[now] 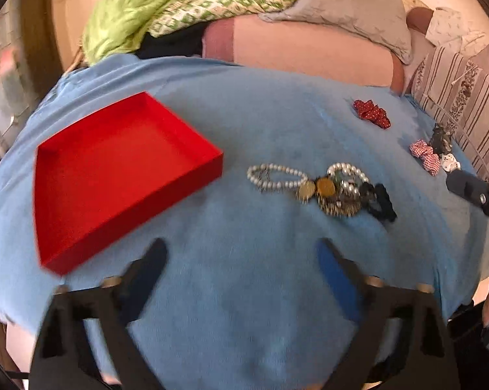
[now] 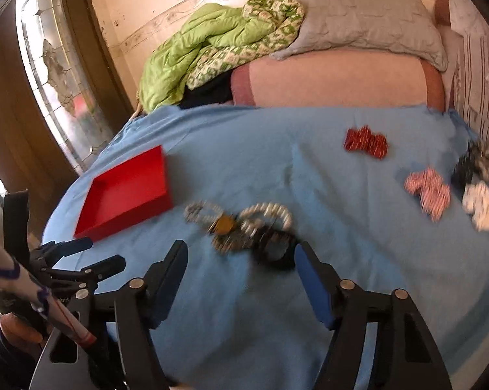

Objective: Organize jewelry
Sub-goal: 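Close the right tool on a black hair tie in the pile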

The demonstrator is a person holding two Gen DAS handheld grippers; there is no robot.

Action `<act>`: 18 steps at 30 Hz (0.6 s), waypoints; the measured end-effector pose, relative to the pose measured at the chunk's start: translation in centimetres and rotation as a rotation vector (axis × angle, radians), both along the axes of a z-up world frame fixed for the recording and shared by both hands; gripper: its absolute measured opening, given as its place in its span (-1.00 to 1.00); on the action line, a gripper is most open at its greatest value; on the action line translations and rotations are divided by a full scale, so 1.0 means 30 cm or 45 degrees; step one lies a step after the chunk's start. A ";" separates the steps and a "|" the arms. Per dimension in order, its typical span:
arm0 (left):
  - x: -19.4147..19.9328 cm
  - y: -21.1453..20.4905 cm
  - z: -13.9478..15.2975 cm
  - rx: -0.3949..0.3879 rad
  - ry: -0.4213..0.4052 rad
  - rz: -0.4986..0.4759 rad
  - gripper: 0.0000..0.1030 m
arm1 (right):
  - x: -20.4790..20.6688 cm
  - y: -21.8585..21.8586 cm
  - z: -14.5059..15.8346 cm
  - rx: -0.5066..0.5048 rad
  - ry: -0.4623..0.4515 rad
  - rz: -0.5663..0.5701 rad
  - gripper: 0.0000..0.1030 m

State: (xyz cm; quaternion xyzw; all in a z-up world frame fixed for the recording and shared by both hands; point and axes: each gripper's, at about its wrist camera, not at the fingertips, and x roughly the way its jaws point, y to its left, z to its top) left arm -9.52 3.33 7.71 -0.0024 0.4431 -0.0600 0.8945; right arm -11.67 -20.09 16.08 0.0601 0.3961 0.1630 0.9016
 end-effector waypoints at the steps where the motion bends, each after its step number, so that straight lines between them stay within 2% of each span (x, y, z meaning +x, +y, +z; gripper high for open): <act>1: 0.024 -0.002 -0.006 -0.009 0.011 -0.009 0.41 | 0.028 -0.011 -0.007 -0.009 0.015 -0.017 0.30; 3: 0.070 -0.016 -0.037 -0.039 0.047 -0.032 0.34 | 0.088 -0.046 -0.040 0.047 0.067 -0.043 0.04; 5: 0.080 -0.023 -0.066 -0.078 0.071 -0.063 0.34 | 0.112 -0.052 -0.082 0.077 0.106 -0.023 0.03; 7: 0.086 -0.046 -0.097 -0.106 0.103 -0.118 0.34 | 0.110 -0.026 -0.138 0.041 0.130 0.030 0.03; 10: 0.095 -0.083 -0.122 -0.099 0.120 -0.164 0.34 | 0.115 0.017 -0.208 0.004 0.184 0.100 -0.20; 16: 0.110 -0.126 -0.133 -0.094 0.117 -0.211 0.34 | 0.148 0.081 -0.268 -0.124 0.198 0.183 -0.26; 18: 0.113 -0.137 -0.138 -0.089 0.118 -0.224 0.34 | 0.166 0.092 -0.295 -0.130 0.231 0.209 -0.54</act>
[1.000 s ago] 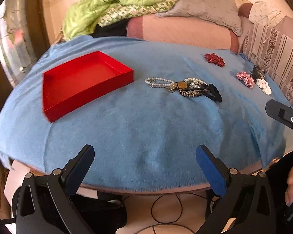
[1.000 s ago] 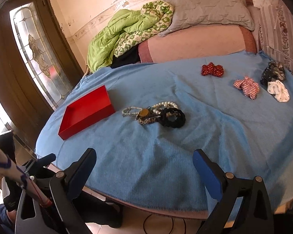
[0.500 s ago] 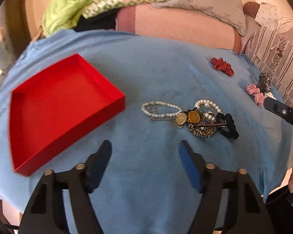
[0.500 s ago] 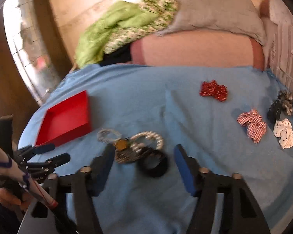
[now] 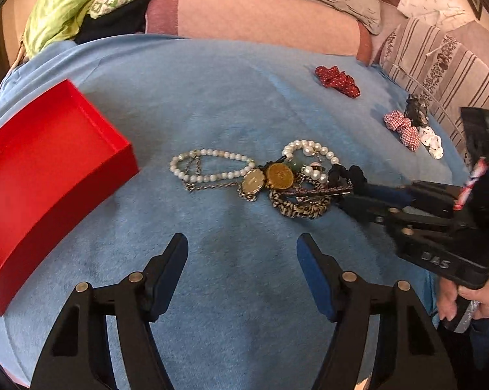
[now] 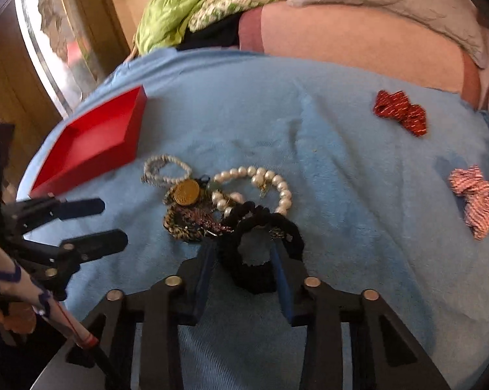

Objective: Organize jewelry
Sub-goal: 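Close the right tool on a black hair tie in the pile, then close the left tool on the brown beaded bracelet in the pile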

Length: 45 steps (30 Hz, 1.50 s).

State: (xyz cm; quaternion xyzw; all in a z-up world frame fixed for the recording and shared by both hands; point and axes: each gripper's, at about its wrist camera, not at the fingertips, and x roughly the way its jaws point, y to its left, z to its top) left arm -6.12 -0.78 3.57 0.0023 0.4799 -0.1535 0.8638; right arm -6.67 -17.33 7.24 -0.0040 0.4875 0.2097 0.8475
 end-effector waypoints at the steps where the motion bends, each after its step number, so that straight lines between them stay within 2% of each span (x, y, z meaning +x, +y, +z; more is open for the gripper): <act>1: 0.003 -0.008 -0.001 0.001 0.000 -0.008 0.34 | 0.005 0.002 -0.008 -0.003 0.004 0.005 -0.62; 2: 0.003 -0.016 -0.002 0.002 -0.001 -0.017 0.34 | 0.007 0.000 -0.008 -0.007 0.001 0.005 -0.73; 3: 0.003 -0.020 -0.001 0.000 -0.004 -0.028 0.34 | 0.001 -0.009 0.006 -0.009 -0.015 -0.001 -0.75; 9: 0.003 -0.051 0.005 -0.006 -0.016 -0.071 0.34 | -0.024 -0.136 0.124 0.150 -0.131 -0.131 -0.78; 12: 0.004 -0.081 0.013 0.029 -0.040 -0.095 0.34 | -0.035 -0.203 0.166 0.228 -0.184 -0.210 -0.78; 16: 0.023 -0.121 0.002 0.051 -0.023 -0.113 0.34 | -0.036 -0.237 0.177 0.273 -0.180 -0.249 -0.77; 18: 0.033 -0.134 -0.004 0.064 -0.023 -0.114 0.25 | -0.037 -0.240 0.176 0.292 -0.171 -0.253 -0.77; 20: 0.047 -0.149 0.002 0.065 -0.026 -0.139 -0.04 | -0.042 -0.245 0.177 0.311 -0.165 -0.249 -0.77; 22: 0.067 -0.163 0.013 0.034 -0.026 -0.172 -0.09 | -0.042 -0.240 0.177 0.313 -0.166 -0.247 -0.77; 26: 0.091 -0.222 0.005 0.098 -0.044 -0.282 -0.09 | -0.039 -0.240 0.175 0.321 -0.165 -0.249 -0.77; 29: 0.086 -0.278 -0.018 0.200 -0.088 -0.347 -0.09 | -0.037 -0.243 0.172 0.324 -0.160 -0.249 -0.77; 33: 0.094 -0.311 -0.043 0.279 -0.133 -0.374 -0.09 | -0.038 -0.240 0.171 0.330 -0.156 -0.247 -0.77; 34: 0.096 -0.312 -0.043 0.287 -0.151 -0.369 -0.18 | -0.037 -0.237 0.170 0.331 -0.154 -0.244 -0.77; 35: 0.101 -0.309 -0.043 0.285 -0.162 -0.365 -0.33 | -0.034 -0.237 0.168 0.332 -0.152 -0.241 -0.77; 38: 0.120 -0.285 -0.038 0.240 -0.163 -0.341 -0.55 | -0.028 -0.226 0.161 0.332 -0.143 -0.231 -0.77; 41: 0.133 -0.251 -0.017 0.152 -0.165 -0.316 -0.67 | -0.028 -0.213 0.158 0.327 -0.141 -0.219 -0.77; 45: 0.136 -0.212 0.028 0.036 -0.196 -0.298 -0.67 | -0.028 -0.204 0.155 0.324 -0.143 -0.215 -0.76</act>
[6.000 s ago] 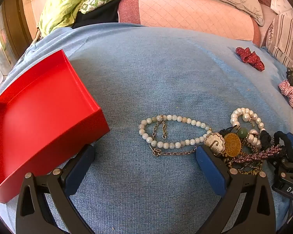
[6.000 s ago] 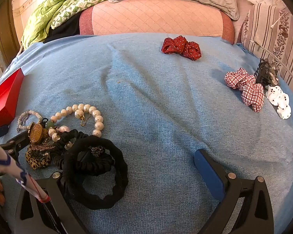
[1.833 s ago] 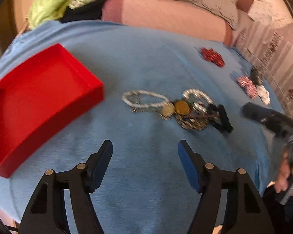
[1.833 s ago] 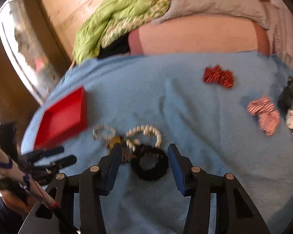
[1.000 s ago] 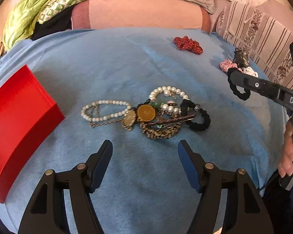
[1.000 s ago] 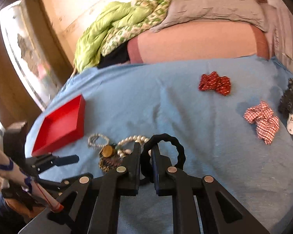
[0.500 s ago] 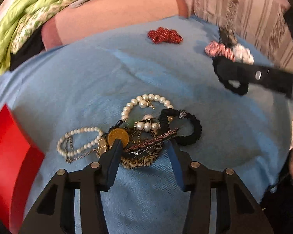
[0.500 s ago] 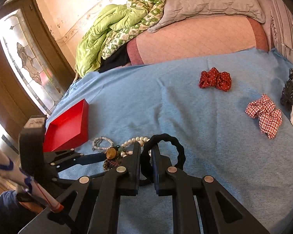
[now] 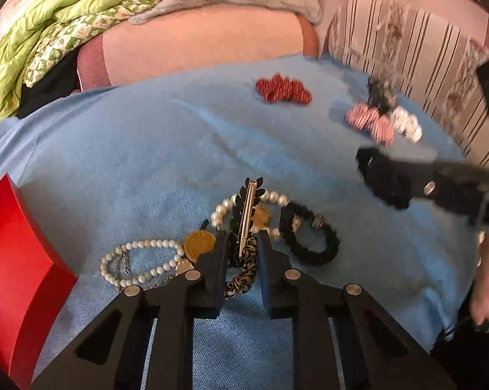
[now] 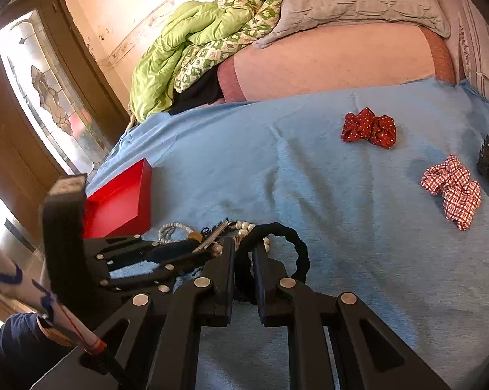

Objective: Organize jewelry
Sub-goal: 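Close the left tool on the brown beaded bracelet in the pile, then carry the brown bracelet over the tray while the right tool drops the hair tie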

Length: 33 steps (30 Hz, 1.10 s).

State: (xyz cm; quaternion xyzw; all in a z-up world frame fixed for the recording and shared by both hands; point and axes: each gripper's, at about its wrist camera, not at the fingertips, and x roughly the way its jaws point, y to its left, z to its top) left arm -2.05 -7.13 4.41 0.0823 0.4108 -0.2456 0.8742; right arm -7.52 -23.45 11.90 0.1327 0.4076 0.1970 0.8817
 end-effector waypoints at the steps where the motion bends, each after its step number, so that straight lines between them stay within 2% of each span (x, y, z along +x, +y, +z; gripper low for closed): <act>1: -0.001 0.004 0.005 -0.005 -0.005 0.006 -0.67 | 0.000 0.000 0.000 -0.001 0.001 0.000 -0.76; 4: -0.001 0.025 0.019 -0.042 -0.002 0.011 -0.68 | 0.003 0.007 -0.003 -0.006 0.004 0.003 -0.76; 6: -0.010 0.052 0.047 -0.123 -0.016 -0.011 -0.67 | 0.004 0.008 -0.004 -0.006 0.006 0.002 -0.76; 7: -0.011 0.060 0.056 -0.133 -0.021 -0.007 -0.66 | 0.004 0.009 -0.004 -0.004 0.006 0.002 -0.76; 11: 0.026 0.101 0.015 -0.100 0.058 0.096 -0.50 | 0.004 0.017 -0.005 -0.006 0.006 0.011 -0.75; 13: 0.040 0.116 -0.005 -0.086 0.094 0.115 -0.45 | 0.005 0.018 -0.007 -0.007 0.009 0.013 -0.75; 15: 0.044 0.120 -0.017 -0.058 0.104 0.126 -0.31 | 0.005 0.017 -0.006 -0.004 0.007 0.014 -0.75; 21: 0.055 0.148 -0.018 -0.049 0.093 0.167 -0.30 | 0.004 0.016 -0.002 -0.003 0.004 0.012 -0.75; 27: 0.076 0.153 -0.059 -0.001 0.139 0.194 -0.31 | 0.003 0.019 -0.003 -0.002 0.006 0.020 -0.75; 28: 0.076 0.153 -0.059 -0.004 0.137 0.196 -0.40 | 0.003 0.021 -0.002 -0.002 0.005 0.022 -0.75; 29: 0.074 0.151 -0.056 -0.011 0.132 0.185 -0.64 | 0.004 0.021 -0.001 -0.002 0.004 0.024 -0.75; 30: 0.072 0.150 -0.054 -0.027 0.136 0.172 -0.77 | 0.003 0.023 0.000 -0.003 0.003 0.026 -0.75; 31: 0.071 0.151 -0.049 -0.050 0.138 0.164 -0.86 | 0.003 0.025 0.002 -0.004 0.000 0.028 -0.75; 33: 0.063 0.157 -0.030 -0.089 0.118 0.151 -0.86 | 0.001 0.026 0.004 -0.004 -0.003 0.031 -0.75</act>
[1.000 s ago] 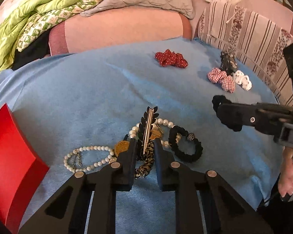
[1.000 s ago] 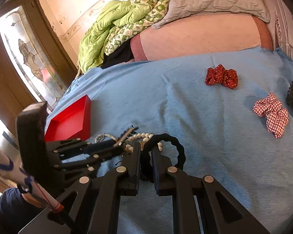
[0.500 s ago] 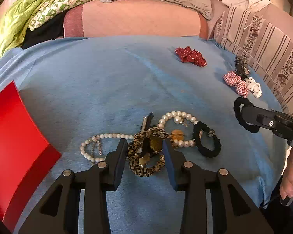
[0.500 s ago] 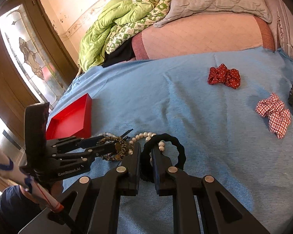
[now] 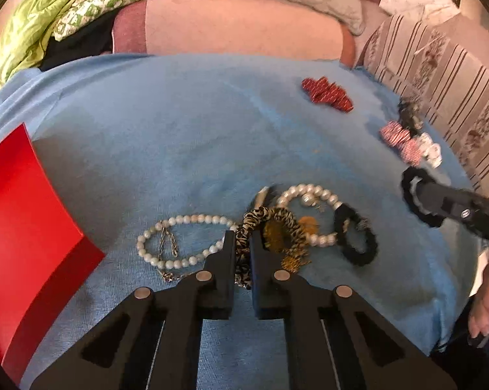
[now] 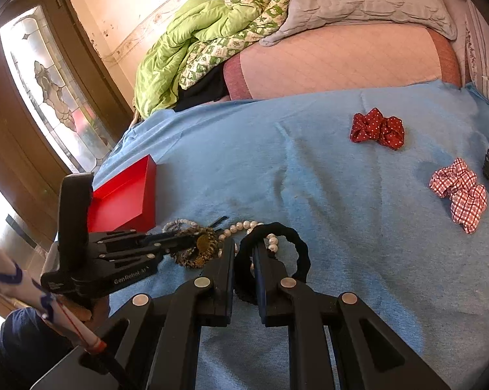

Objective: Organize jewelry
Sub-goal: 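Carry the brown bracelet over the tray while the right tool drops the hair tie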

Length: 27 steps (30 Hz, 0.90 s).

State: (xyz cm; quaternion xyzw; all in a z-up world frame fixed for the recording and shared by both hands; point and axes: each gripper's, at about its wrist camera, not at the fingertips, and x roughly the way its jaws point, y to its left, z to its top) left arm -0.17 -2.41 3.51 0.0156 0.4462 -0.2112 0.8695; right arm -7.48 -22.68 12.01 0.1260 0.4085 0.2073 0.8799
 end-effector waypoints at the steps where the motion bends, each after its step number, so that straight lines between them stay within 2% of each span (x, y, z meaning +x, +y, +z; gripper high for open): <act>1: -0.006 0.002 0.011 -0.017 -0.017 -0.004 -0.86 | -0.001 0.001 0.000 0.000 -0.001 0.001 -0.75; 6: -0.047 0.024 0.101 -0.097 -0.171 -0.004 -0.86 | -0.003 0.015 0.008 -0.002 -0.017 0.011 -0.75; 10: -0.060 0.045 0.153 -0.124 -0.251 0.019 -0.86 | -0.005 0.032 0.018 -0.014 -0.036 0.027 -0.75; 16: -0.065 0.075 0.200 -0.155 -0.287 0.029 -0.86 | 0.001 0.067 0.021 -0.022 -0.041 0.053 -0.75; 20: -0.080 0.118 0.242 -0.212 -0.315 0.036 -0.86 | 0.005 0.100 0.025 -0.032 -0.056 0.070 -0.75; 27: -0.084 0.198 0.269 -0.228 -0.333 0.100 -0.86 | 0.012 0.157 0.038 -0.030 -0.067 0.089 -0.75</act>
